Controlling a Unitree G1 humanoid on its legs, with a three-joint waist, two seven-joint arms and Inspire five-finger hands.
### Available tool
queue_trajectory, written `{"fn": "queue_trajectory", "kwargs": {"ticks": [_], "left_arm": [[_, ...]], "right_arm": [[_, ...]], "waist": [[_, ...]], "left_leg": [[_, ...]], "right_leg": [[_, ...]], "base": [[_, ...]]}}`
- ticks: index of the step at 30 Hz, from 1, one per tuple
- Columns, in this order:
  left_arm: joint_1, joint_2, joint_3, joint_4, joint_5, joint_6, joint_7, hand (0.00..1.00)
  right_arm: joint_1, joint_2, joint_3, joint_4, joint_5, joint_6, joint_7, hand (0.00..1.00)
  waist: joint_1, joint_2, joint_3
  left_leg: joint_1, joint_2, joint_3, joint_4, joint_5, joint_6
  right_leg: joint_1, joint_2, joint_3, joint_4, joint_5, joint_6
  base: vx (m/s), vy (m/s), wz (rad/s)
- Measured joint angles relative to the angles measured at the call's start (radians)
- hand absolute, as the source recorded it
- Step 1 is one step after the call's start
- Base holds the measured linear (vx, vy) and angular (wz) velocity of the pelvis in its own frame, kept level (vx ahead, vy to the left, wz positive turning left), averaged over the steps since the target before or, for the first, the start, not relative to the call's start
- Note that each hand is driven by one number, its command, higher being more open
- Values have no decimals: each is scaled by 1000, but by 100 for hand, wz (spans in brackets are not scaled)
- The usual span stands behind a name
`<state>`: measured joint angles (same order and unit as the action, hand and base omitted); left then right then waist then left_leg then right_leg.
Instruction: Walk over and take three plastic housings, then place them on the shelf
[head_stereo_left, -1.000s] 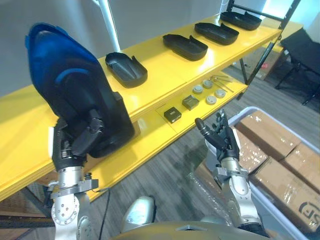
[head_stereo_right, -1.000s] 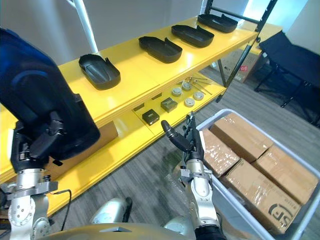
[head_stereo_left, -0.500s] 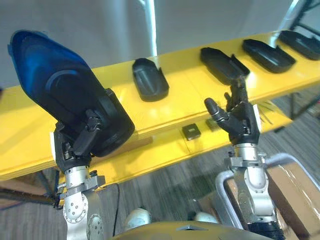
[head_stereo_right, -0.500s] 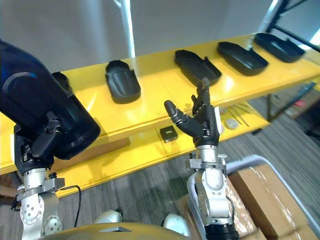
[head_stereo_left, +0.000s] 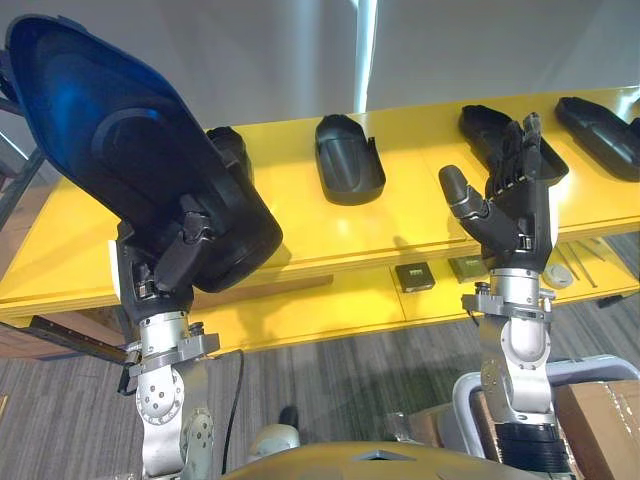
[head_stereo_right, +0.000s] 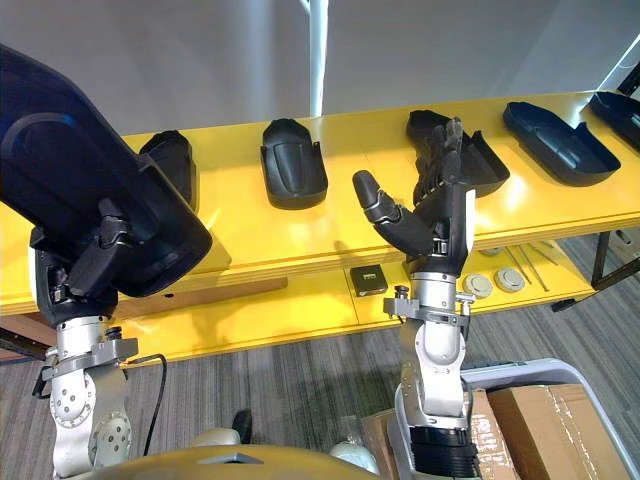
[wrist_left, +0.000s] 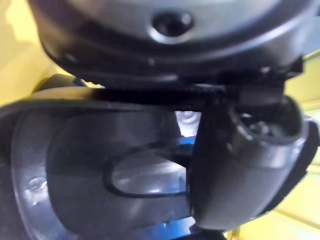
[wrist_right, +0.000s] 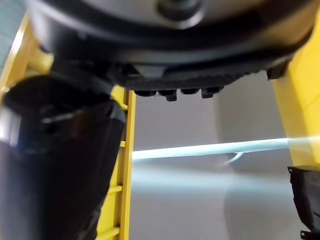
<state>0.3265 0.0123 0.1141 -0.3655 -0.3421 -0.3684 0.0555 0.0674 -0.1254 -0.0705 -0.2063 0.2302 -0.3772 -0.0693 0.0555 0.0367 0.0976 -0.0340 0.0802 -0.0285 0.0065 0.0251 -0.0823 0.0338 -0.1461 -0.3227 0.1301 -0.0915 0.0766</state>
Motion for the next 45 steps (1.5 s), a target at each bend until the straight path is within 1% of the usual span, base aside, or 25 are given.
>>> {"fn": "queue_trajectory", "kwargs": {"ticks": [4, 7, 9, 12, 15, 18, 20, 21, 23, 24, 25, 26, 28, 31, 33, 34, 36, 37, 38, 39, 40, 41, 42, 43, 45], "left_arm": [[8, 0, -2, 0, -3, 0, -25, 0], [7, 14, -39, 1, 22, 1, -1, 0], [0, 34, -69, 1, 38, 1, 21, 0], [-4, 33, -71, 1, 39, 3, 56, 0], [-2, 33, -70, 1, 32, 8, 84, 0], [3, 33, -71, 1, 26, 12, 94, 0], [3, 33, -85, 2, 15, 19, 95, 0], [3, 33, -103, 6, -8, 24, 93, 0], [4, 31, -120, 22, -15, 24, 86, 0], [5, 31, -132, 34, -17, 23, 83, 0], [4, 30, -139, 43, -18, 21, 84, 0], [4, 27, -140, 50, -18, 21, 84, 0], [5, 21, -139, 86, -11, 18, 90, 0], [0, 26, -136, 115, 2, 14, 120, 0], [-3, 23, -139, 129, 50, 8, 159, 0], [-4, 25, -139, 129, 77, 7, 164, 0], [-4, 26, -140, 125, 94, 2, 160, 0], [-5, 26, -141, 125, 110, 2, 150, 0], [-5, 26, -142, 126, 112, 2, 139, 0], [-5, 40, -137, 124, 118, 1, 116, 0], [-6, 66, -125, 119, 122, 1, 105, 0], [-7, 78, -118, 121, 123, 2, 101, 0], [-7, 90, -105, 121, 121, 3, 87, 0], [-9, 106, -77, 108, 104, 3, 57, 0], [-12, 113, -42, 81, 72, 4, 40, 0]], "right_arm": [[29, 7, 3, 1, 11, 0, 3, 100], [83, 14, 6, 6, 14, 0, 8, 100], [131, 26, 17, 6, 24, -1, 13, 100], [132, 25, 39, 6, 8, -1, 12, 100], [132, 22, 41, 6, 1, -1, 1, 100], [114, 11, 41, 6, 3, -1, -9, 100], [108, 11, 37, 8, 6, -1, -9, 100], [112, 12, 30, 20, 2, -1, -9, 100], [126, 10, 15, 39, -9, -1, -17, 100], [145, 4, -1, 37, -9, -4, -18, 100], [158, -7, -17, 30, -10, -6, -17, 100], [163, -13, -25, 28, -10, -6, -13, 100], [163, -51, -51, 27, 2, -6, 12, 100], [129, -62, -40, 29, 54, -6, 33, 100], [47, -57, -8, 48, 94, -8, 31, 100], [25, -42, 1, 56, 94, -16, 23, 100], [10, -11, 30, 58, 94, -26, 3, 100], [25, 7, 53, 57, 92, -33, -9, 100], [37, 13, 63, 57, 92, -37, -11, 100], [72, 44, 83, 56, 92, -46, -14, 100], [80, 66, 100, 57, 91, -45, -14, 100], [82, 70, 105, 57, 90, -45, -12, 100], [82, 70, 104, 56, 90, -45, -9, 100], [84, 69, 97, 53, 90, -45, -8, 100], [84, 72, 94, 49, 70, -45, -8, 100]], "waist": [[-3, -1, 0], [-23, -3, -1], [-51, -11, -1], [-51, -19, -2], [-31, -23, -3], [-28, -27, -2], [-33, -33, 4], [-33, -36, 11], [-37, -36, 23], [-38, -35, 25], [-43, -37, 27], [-51, -37, 27], [-61, -27, 31], [-75, -27, 32], [-81, -10, 48], [-81, 2, 52], [-69, 24, 61], [-59, 34, 61], [-57, 43, 59], [-55, 41, 60], [-58, 24, 72], [-62, 20, 73], [-65, 21, 73], [-65, 24, 72], [-55, 12, 71]], "left_leg": [[13, -22, 24, -15, 12, 14], [13, -45, 11, -15, 16, 26], [11, -57, -34, -37, 35, 30], [9, -64, -60, -83, 62, 23], [9, -46, -64, -94, 72, 19], [-7, -42, -82, -77, 80, 16], [-61, -53, -97, 14, 52, 14], [-89, -45, -78, 81, 8, 37], [-102, 3, 54, 158, -36, 65], [-107, 10, 114, 181, -41, 90], [-111, -5, 154, 184, -40, 97], [-115, -10, 176, 185, -41, 96], [-117, -51, 240, 195, -29, 91], [-135, -120, 228, 221, -21, 88], [-175, -164, 109, 288, -68, 67], [-192, -161, 117, 327, -93, 62], [-225, -134, 152, 445, -167, 47], [-232, -121, 173, 497, -212, 61], [-230, -119, 175, 505, -226, 85], [-213, -122, 199, 477, -236, 105], [-193, -123, 230, 426, -235, 105], [-183, -124, 242, 388, -231, 102], [-167, -123, 249, 329, -217, 94], [-140, -124, 250, 227, -170, 92], [-114, -142, 250, 142, -99, 95]], "right_leg": [[-17, -33, 15, 25, 6, 10], [-31, -42, 84, 65, 1, 11], [-17, -42, 124, 57, -5, 4], [-10, -40, 109, 29, -20, 31], [-4, -24, 95, 22, -20, 31], [8, -19, 67, 16, -20, 30], [16, -24, 38, 16, -20, 29], [34, -33, 20, 17, -19, 29], [67, -41, -2, 25, -19, 30], [74, -56, -3, 34, -27, 26], [66, -86, -1, 57, -54, 40], [59, -101, 0, 72, -64, 50], [7, -173, 32, 160, -101, 87], [-58, -244, 121, 222, -134, 113], [-67, -274, 152, 206, -109, 153], [-58, -276, 151, 182, -88, 158], [-17, -267, 149, 117, -31, 168], [4, -256, 167, 93, 8, 168], [3, -250, 181, 95, 28, 149], [-7, -247, 201, 94, 78, 77], [-23, -242, 198, 102, 79, 46], [-28, -226, 196, 111, 70, 39], [-32, -188, 196, 126, 56, 36], [-31, -109, 188, 141, 12, 46], [-13, -32, 168, 148, -29, 40]], "base": [[-28, 65, -8], [-11, 95, 16], [-4, 81, 54], [-45, -24, 30], [-34, -49, 18], [-14, -48, 27], [-19, 13, 44], [-18, 62, 48], [-10, 66, 48], [-1, 95, 42], [-2, 116, 40], [-1, 143, 39], [-12, 174, 8], [-36, 215, -8], [-47, 236, -15], [-38, 283, -28], [-27, 244, -38], [-16, 191, -43], [-50, 274, -45], [-78, 304, -33], [-72, 295, -19], [-29, 242, -2], [5, 221, 14], [16, 199, 10], [-9, 114, -3]]}}
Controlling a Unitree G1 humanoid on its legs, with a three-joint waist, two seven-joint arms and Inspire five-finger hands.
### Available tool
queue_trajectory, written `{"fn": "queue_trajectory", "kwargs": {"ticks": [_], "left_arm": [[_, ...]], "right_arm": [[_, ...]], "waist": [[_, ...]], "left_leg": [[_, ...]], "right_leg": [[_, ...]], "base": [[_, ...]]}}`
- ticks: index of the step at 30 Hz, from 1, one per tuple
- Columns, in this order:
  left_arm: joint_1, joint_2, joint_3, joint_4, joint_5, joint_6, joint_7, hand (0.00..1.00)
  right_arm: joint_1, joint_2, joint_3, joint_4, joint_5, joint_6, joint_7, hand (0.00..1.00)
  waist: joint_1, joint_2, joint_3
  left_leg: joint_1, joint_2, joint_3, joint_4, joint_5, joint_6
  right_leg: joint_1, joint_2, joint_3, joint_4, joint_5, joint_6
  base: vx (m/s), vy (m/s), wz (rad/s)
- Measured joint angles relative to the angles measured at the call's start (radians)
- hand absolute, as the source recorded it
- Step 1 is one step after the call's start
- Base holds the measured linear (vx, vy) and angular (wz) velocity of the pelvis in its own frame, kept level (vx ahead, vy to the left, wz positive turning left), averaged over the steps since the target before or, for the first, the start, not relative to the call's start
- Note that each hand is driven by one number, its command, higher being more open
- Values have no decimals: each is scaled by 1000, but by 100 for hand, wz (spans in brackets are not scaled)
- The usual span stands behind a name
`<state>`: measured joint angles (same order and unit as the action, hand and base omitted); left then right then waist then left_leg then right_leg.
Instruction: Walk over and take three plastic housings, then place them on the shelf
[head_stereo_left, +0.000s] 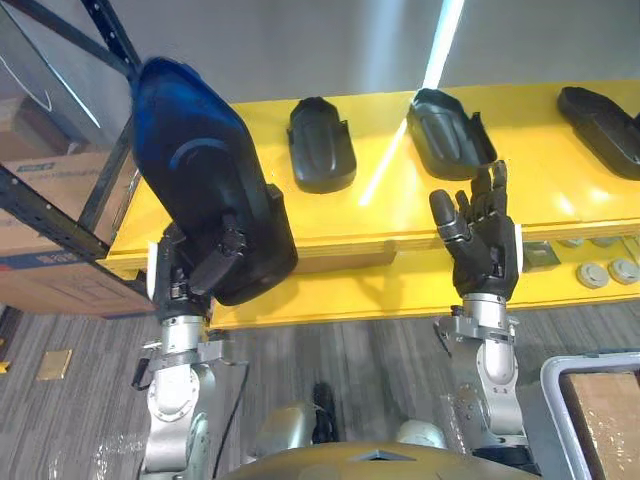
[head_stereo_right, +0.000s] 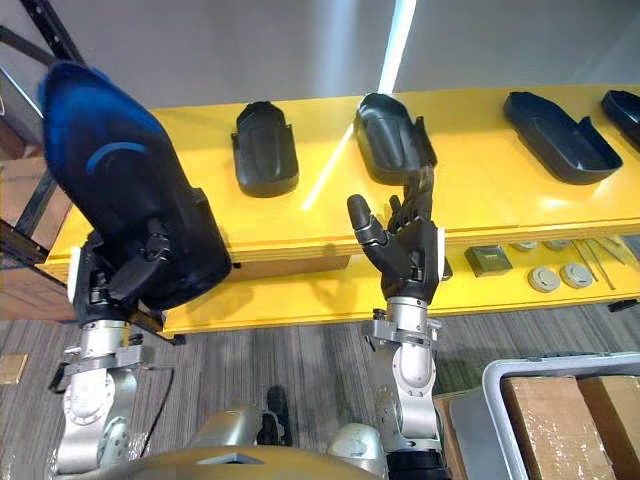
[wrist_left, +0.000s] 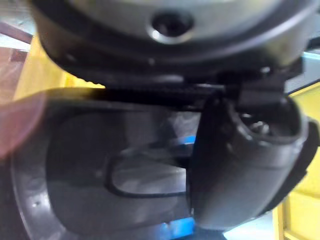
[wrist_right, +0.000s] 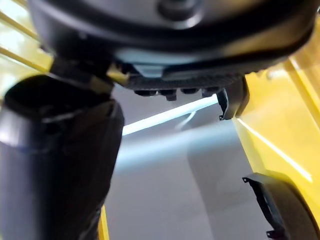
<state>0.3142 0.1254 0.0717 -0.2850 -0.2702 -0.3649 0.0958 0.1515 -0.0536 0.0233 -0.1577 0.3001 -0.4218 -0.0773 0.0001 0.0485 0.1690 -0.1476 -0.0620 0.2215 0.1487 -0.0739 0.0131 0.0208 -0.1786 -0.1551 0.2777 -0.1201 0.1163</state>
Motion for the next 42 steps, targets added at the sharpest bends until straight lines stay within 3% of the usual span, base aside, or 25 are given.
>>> {"fn": "queue_trajectory", "kwargs": {"ticks": [1, 2, 4, 8, 9, 10, 11, 12, 13, 14, 18, 24, 26, 28, 29, 31, 32, 33, 34, 37, 38, 39, 40, 42], "left_arm": [[0, -4, 5, -6, -11, 0, 2, 0], [0, -13, 14, -11, -19, 1, 9, 0], [-2, -13, 7, -15, -28, 3, 15, 0], [8, -24, -42, -41, -33, 19, 16, 0], [19, -37, -46, -41, -34, 20, 10, 0], [21, -49, -49, -39, -34, 21, 8, 0], [20, -48, -50, -41, -37, 22, 10, 0], [15, -50, -50, -45, -33, 16, 8, 0], [7, -48, -53, -32, -34, 18, 10, 0], [10, -48, -54, -18, -34, 36, 14, 0], [28, -49, -54, -19, -33, 42, 11, 0], [90, -50, -37, -18, -34, 45, 8, 0], [99, -49, -17, -18, -34, 45, 11, 0], [109, -49, 11, -17, -38, 45, 11, 0], [110, -49, 15, -16, -37, 45, 11, 0], [108, -53, 16, -1, -35, 45, 12, 0], [107, -57, 15, 6, -35, 47, 10, 0], [108, -58, 16, 12, -37, 47, 5, 0], [107, -61, 15, 15, -37, 47, -2, 0], [99, -65, 14, 20, -36, 47, -22, 0], [92, -70, 14, 31, -36, 47, -29, 0], [89, -77, 14, 41, -36, 47, -34, 0], [87, -82, 19, 57, -36, 47, -32, 0], [89, -80, 38, 74, -37, 48, -16, 0]], "right_arm": [[1, 1, 0, -2, -13, 0, 0, 100], [3, 2, 1, -7, -26, 0, 2, 100], [9, 3, -4, -9, -30, 0, 2, 100], [6, 1, -29, -4, -50, 0, -10, 100], [7, 0, -30, -5, -53, 0, -14, 100], [6, -3, -33, -4, -60, -2, -16, 100], [8, 3, -32, -3, -64, -6, -16, 100], [4, 5, -40, -7, -69, -14, -14, 100], [-3, -1, -50, 8, -68, -21, -9, 100], [4, 2, -52, 13, -64, -17, -5, 100], [15, 2, -65, 14, -59, -21, 13, 100], [30, -1, -63, 14, -69, -22, 27, 100], [31, -2, -62, 16, -69, -22, 28, 100], [33, -3, -59, 17, -57, -23, 31, 100], [34, -4, -59, 17, -56, -23, 34, 100], [35, -20, -68, 19, -56, -24, 51, 100], [34, -27, -76, 18, -57, -26, 64, 100], [35, -33, -80, 18, -56, -28, 72, 100], [34, -35, -95, 18, -52, -32, 80, 100], [31, -63, -119, 18, -37, -43, 81, 100], [31, -78, -132, 21, -23, -44, 83, 100], [31, -99, -141, 28, -11, -44, 82, 100], [26, -108, -143, 43, -3, -44, 79, 100], [31, -94, -117, 57, -2, -43, 78, 100]], "waist": [[1, -3, -1], [4, -2, -1], [-3, -1, -2], [-1, 3, 0], [-2, 10, 0], [-7, 11, 2], [-11, -35, 4], [18, -15, 17], [26, -4, 22], [21, 0, 19], [6, 6, 16], [22, 6, 16], [25, 6, 16], [26, 6, 16], [25, 5, 16], [21, -5, 17], [21, -19, 20], [18, -19, 20], [2, -33, 23], [-9, -47, 20], [-9, -44, 18], [-9, -31, 11], [-11, -14, 0], [-21, -28, -1]], "left_leg": [[7, -9, 1, -22, 23, 2], [24, -27, 0, -60, 69, 23], [35, -51, 0, -103, 98, 60], [33, -71, 0, -159, 136, 77], [33, -70, 0, -170, 129, 65], [28, -69, 16, -164, 71, 8], [-8, -75, 64, -66, 8, -19], [-52, -8, -42, 131, -18, 148], [-40, -6, -47, 129, -30, 100], [-4, -20, -46, 83, -5, 88], [38, -40, -53, -10, 35, 81], [50, -19, -39, 10, 24, 61], [44, 0, -31, 44, 7, 38], [0, 40, -24, 162, -22, -6], [-19, 49, -24, 201, -22, -6], [-66, 55, -29, 277, 9, -57], [-92, 92, -26, 384, -17, -20], [-94, 168, -32, 442, -21, -15], [-85, 229, -58, 435, -6, -31], [-65, 275, -128, 334, 93, -31], [-42, 282, -143, 260, 200, 0], [-16, 279, -145, 216, 354, 37], [-11, 262, -145, 218, 371, 52], [2, 248, -141, 205, 341, 10]], "right_leg": [[8, 15, -10, -3, -23, -6], [21, 38, -14, -21, -52, -21], [35, 38, -35, -61, -70, -51], [25, 40, -35, -88, -73, -54], [22, 52, -36, -83, -72, -55], [13, 64, -36, -84, -71, -58], [-10, 25, -24, -90, -72, -60], [-26, 30, -22, -32, -89, -11], [-24, 38, -26, -22, -89, -14], [-12, 34, -17, -42, -88, -22], [-2, 25, -19, -48, -90, -26], [-3, 41, -1, -14, -103, -46], [-2, 49, 1, -3, -113, -60], [0, 76, 17, -1, -121, -76], [0, 80, 18, 0, -121, -77], [-1, 65, 17, 2, -109, -79], [-1, 47, 16, -10, -88, -79], [12, 42, 22, -21, -79, -80], [12, 21, 23, -19, -79, -80], [-18, -46, 47, -14, -70, -64], [-26, -75, 58, -12, -69, -50], [-33, -84, 69, -4, -72, -24], [-39, -101, 83, 3, -76, -1], [-35, -119, 85, -10, -57, 23]], "base": [[-16, 60, -18], [-7, 29, -18], [-2, 17, -3], [1, 20, 4], [-43, -5, 8], [-59, -9, 16], [-34, -77, -8], [-22, -37, -28], [3, 7, -41], [-9, 66, -19], [-23, 2, 1], [-4, -68, -7], [16, -100, -14], [12, -173, -17], [-14, -163, -15], [-27, -59, -12], [3, -32, -21], [36, -15, -16], [42, -13, -1], [43, 113, -2], [44, 191, -10], [44, 283, -9], [38, 256, -5], [34, 258, 0]]}}
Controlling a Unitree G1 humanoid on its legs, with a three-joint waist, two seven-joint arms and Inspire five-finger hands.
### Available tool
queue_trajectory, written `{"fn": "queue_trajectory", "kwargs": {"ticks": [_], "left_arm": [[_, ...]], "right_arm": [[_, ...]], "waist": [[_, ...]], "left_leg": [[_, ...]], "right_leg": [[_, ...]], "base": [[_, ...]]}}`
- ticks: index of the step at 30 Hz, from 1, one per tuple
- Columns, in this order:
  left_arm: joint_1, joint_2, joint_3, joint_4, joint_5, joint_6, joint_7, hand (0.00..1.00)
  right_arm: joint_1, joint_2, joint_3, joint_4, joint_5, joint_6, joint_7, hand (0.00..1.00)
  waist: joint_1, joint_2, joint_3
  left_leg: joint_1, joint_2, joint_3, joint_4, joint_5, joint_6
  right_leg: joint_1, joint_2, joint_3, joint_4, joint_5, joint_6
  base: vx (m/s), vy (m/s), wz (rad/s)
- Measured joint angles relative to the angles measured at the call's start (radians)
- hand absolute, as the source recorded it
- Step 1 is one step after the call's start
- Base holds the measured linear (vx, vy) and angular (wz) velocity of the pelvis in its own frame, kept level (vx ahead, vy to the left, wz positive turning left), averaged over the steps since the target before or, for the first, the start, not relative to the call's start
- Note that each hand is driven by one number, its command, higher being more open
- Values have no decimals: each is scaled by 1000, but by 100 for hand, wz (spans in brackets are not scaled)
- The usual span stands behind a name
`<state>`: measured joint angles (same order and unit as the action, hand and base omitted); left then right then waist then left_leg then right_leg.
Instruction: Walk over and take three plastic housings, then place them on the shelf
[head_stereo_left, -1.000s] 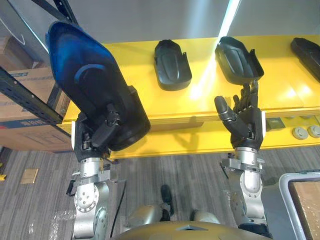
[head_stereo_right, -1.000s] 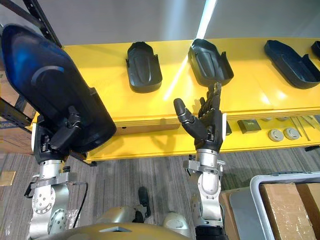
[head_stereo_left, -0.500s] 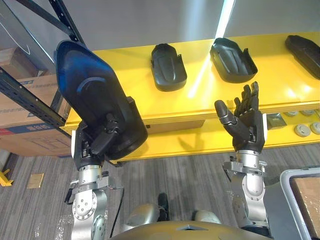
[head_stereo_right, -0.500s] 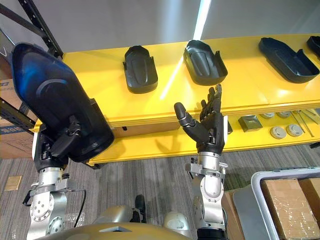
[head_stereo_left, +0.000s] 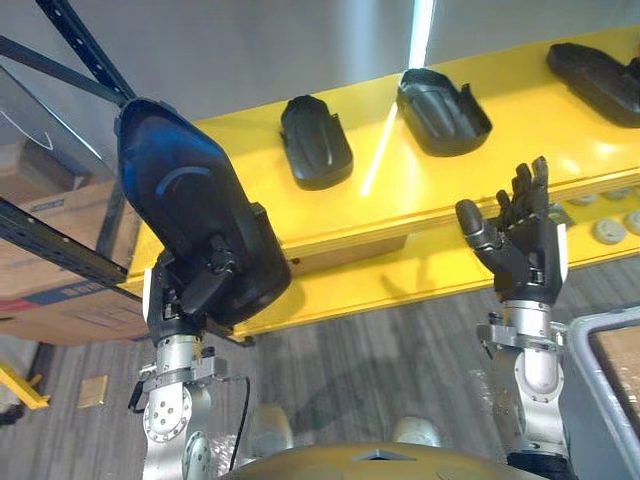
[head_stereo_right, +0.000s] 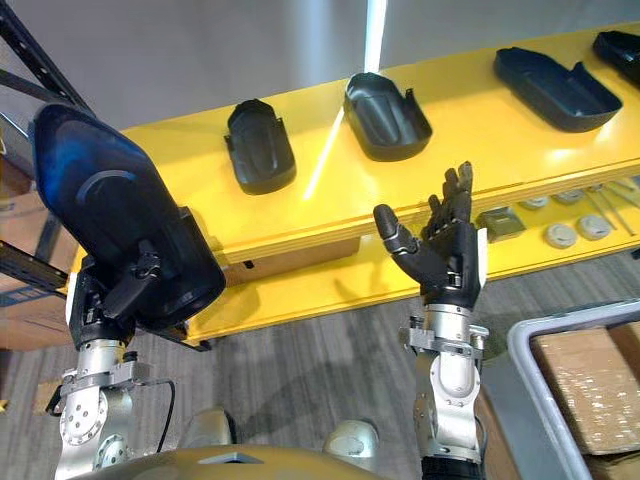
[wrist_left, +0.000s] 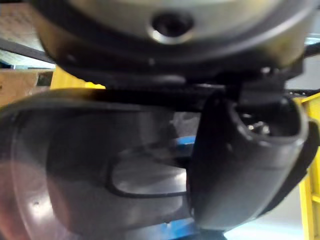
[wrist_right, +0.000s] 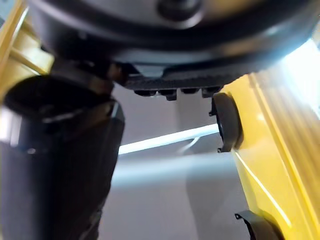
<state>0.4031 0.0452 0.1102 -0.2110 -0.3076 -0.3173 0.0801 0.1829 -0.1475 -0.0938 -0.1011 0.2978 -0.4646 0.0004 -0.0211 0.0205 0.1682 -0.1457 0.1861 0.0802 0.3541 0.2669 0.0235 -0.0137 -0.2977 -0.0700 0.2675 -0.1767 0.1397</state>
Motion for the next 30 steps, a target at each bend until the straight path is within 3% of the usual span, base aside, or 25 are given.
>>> {"fn": "queue_trajectory", "kwargs": {"ticks": [1, 3, 6, 8, 10, 11, 13, 15, 19, 22, 25, 30], "left_arm": [[3, 0, 6, 9, 0, 9, 12, 0], [12, -1, -10, 9, 5, 23, 23, 0], [30, -1, -31, 9, 5, 33, 8, 0], [27, -1, -52, 8, 5, 41, 0, 0], [19, -1, -59, 8, 4, 41, 1, 0], [5, 2, -61, 11, 5, 41, 6, 0], [-3, 7, -55, 10, 3, 38, 29, 0], [-4, 7, -53, 7, 2, 33, 39, 0], [-4, -2, -77, -63, 3, 13, 41, 0], [-41, 1, -97, -128, 4, -8, 47, 0], [-107, 14, -94, -135, 5, -8, 50, 0], [-179, 81, -71, -127, 4, 25, 52, 0]], "right_arm": [[-1, 16, 11, 0, -13, 0, -1, 100], [-1, 23, 9, 0, -20, 0, -10, 100], [0, 25, 1, 0, -16, -3, -20, 100], [1, 27, -17, 0, -19, -4, -40, 100], [0, 29, -15, 0, -47, -4, -62, 100], [0, 35, -15, 3, -67, -3, -79, 100], [1, 62, 2, 3, -89, -1, -92, 100], [1, 73, 14, 0, -107, -1, -96, 100], [-1, 70, 4, -2, -107, 3, -102, 100], [9, 70, 6, -2, -117, 54, -127, 100], [56, 73, 8, 13, -162, 112, -162, 100], [136, 73, 7, 174, -216, 142, -166, 100]], "waist": [[-3, 2, 0], [-8, 10, -2], [-11, 34, -17], [-15, 65, -35], [-19, 77, -42], [-17, 72, -39], [-6, 41, -36], [-8, 31, -40], [-12, 49, -44], [-15, 61, -50], [-35, 61, -51], [-43, 56, -52]], "left_leg": [[17, 2, 0, -28, -31, -41], [36, 2, -4, -58, -66, -88], [53, 5, -8, -99, -132, -125], [80, 2, 7, -195, -201, -147], [93, 2, 24, -257, -237, -164], [102, -7, 34, -294, -251, -192], [101, -32, 41, -310, -245, -179], [102, -40, 43, -329, -243, -181], [105, -28, 54, -364, -204, -185], [123, -2, 84, -382, -181, -197], [156, 9, 99, -419, -169, -205], [169, 18, 127, -438, -165, -208]], "right_leg": [[6, 0, -3, -12, 8, 14], [17, 1, -12, -22, 17, 28], [30, 2, -28, -60, 31, 51], [31, 1, -48, -99, 62, 77], [31, 1, -66, -118, 75, 94], [32, -8, -74, -126, 86, 103], [37, -27, -70, -161, 104, 99], [48, -31, -71, -185, 110, 96], [35, -19, -74, -185, 119, 102], [37, 6, -55, -210, 154, 104], [51, 20, -51, -219, 159, 100], [37, 30, -31, -220, 159, 99]], "base": [[28, 251, 8], [6, 155, 15], [-27, 164, 12], [-71, 237, 25], [-89, 243, 29], [-104, 236, 26], [-103, 157, 9], [-78, 73, 14], [-19, -4, 3], [46, -26, -25], [20, -25, -14], [-10, -7, -14]]}}
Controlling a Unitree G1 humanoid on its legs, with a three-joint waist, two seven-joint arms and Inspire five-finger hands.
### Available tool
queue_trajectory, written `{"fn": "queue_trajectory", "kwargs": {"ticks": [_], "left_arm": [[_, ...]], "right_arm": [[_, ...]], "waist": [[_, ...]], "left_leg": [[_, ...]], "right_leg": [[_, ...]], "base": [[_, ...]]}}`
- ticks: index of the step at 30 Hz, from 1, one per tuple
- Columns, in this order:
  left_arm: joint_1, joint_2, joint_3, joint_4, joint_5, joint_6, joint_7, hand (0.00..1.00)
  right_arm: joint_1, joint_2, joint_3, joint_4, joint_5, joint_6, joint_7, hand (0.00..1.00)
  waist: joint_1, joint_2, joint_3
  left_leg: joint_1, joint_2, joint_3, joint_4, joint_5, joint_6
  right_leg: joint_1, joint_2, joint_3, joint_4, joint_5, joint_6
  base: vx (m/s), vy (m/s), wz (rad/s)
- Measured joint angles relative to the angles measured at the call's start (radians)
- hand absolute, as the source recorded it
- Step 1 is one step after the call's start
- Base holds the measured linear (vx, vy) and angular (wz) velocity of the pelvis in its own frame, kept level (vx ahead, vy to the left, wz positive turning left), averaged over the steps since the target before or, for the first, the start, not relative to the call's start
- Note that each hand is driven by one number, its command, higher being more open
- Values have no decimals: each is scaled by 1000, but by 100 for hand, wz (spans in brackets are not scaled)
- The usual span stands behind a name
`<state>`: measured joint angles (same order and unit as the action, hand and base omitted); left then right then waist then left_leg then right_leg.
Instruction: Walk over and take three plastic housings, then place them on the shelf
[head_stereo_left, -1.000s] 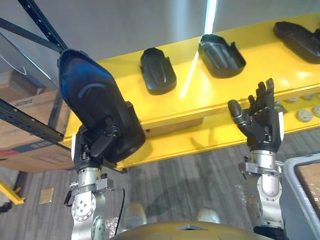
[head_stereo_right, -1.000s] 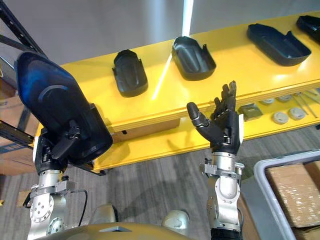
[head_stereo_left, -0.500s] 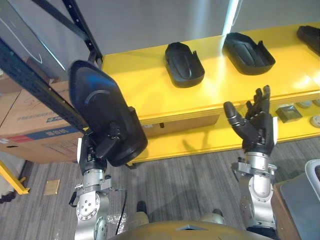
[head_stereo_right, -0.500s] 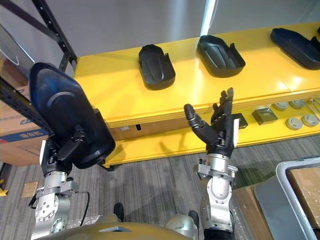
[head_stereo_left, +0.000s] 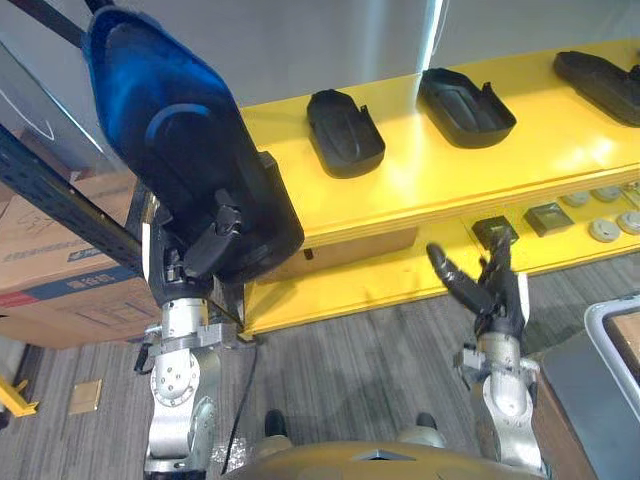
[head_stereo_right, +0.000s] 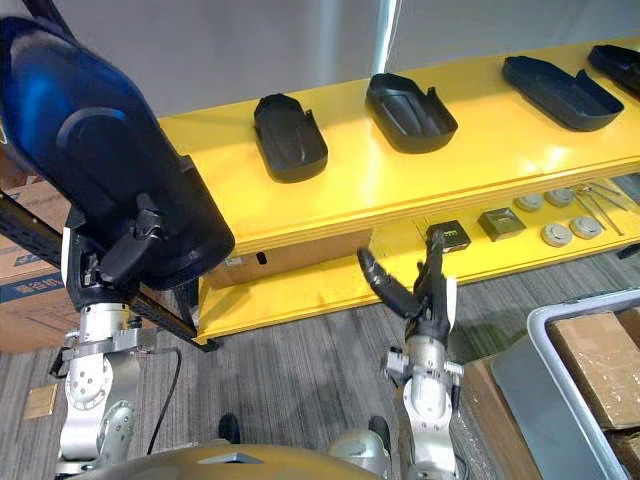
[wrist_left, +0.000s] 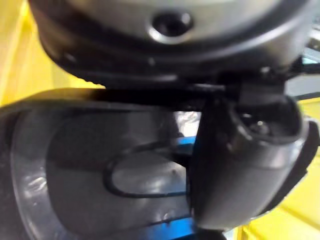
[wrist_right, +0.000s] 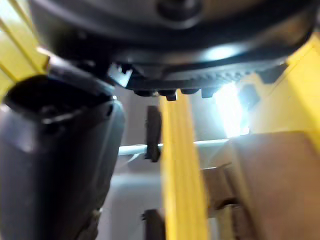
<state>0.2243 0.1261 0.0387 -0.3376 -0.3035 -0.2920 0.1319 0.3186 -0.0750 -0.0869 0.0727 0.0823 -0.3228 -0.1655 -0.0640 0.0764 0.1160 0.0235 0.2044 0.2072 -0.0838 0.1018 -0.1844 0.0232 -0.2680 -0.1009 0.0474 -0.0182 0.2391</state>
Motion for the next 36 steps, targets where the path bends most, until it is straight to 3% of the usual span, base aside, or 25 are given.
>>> {"fn": "queue_trajectory", "kwargs": {"ticks": [2, 6, 9, 12, 23, 31, 36], "left_arm": [[-45, 29, 34, 25, 0, 26, 16, 0], [-202, 130, 132, 193, -10, 88, 130, 0], [-311, 165, 184, 309, -46, 125, 213, 0], [-379, 190, 197, 382, -57, 154, 239, 0], [-621, 326, 198, 605, -248, 245, 186, 0], [-731, 383, 214, 754, -310, 428, 100, 0], [-739, 407, 214, 771, -317, 492, 28, 0]], "right_arm": [[41, -1, 0, 85, -31, 8, 15, 100], [102, -7, 2, 324, -116, 13, 69, 100], [116, -21, 2, 487, -118, 16, 69, 100], [117, -39, 2, 564, -110, 35, 48, 100], [60, -54, 64, 580, -74, 96, 71, 100], [56, -73, 91, 579, -73, 99, 78, 100], [56, -79, 100, 578, -65, 103, 73, 100]], "waist": [[-12, 1, 0], [-46, -1, -1], [-62, -7, 0], [-80, -14, 2], [-91, -34, 38], [-102, -32, 72], [-100, -29, 75]], "left_leg": [[1, 1, 10, 0, 0, 0], [17, 10, 48, -1, -2, -3], [15, 19, 96, -4, -9, -12], [-2, 18, 104, -4, 1, -5], [-30, 19, 148, 0, 23, -5], [-31, 19, 178, 0, 23, -5], [-31, 19, 180, 0, 23, -6]], "right_leg": [[-4, 0, 7, 0, 0, 0], [-7, 8, 34, 0, 4, -4], [-31, 13, 57, 0, 6, -5], [-51, 14, 67, 0, 10, -5], [-101, 14, 89, 9, 13, -4], [-127, 16, 115, 24, 13, -4], [-126, 16, 113, 30, 12, -5]], "base": [[-20, -2, -10], [-28, 0, -18], [-41, -7, -21], [-10, 1, -8], [0, 0, -4], [-10, -3, -7], [0, 0, 0]]}}
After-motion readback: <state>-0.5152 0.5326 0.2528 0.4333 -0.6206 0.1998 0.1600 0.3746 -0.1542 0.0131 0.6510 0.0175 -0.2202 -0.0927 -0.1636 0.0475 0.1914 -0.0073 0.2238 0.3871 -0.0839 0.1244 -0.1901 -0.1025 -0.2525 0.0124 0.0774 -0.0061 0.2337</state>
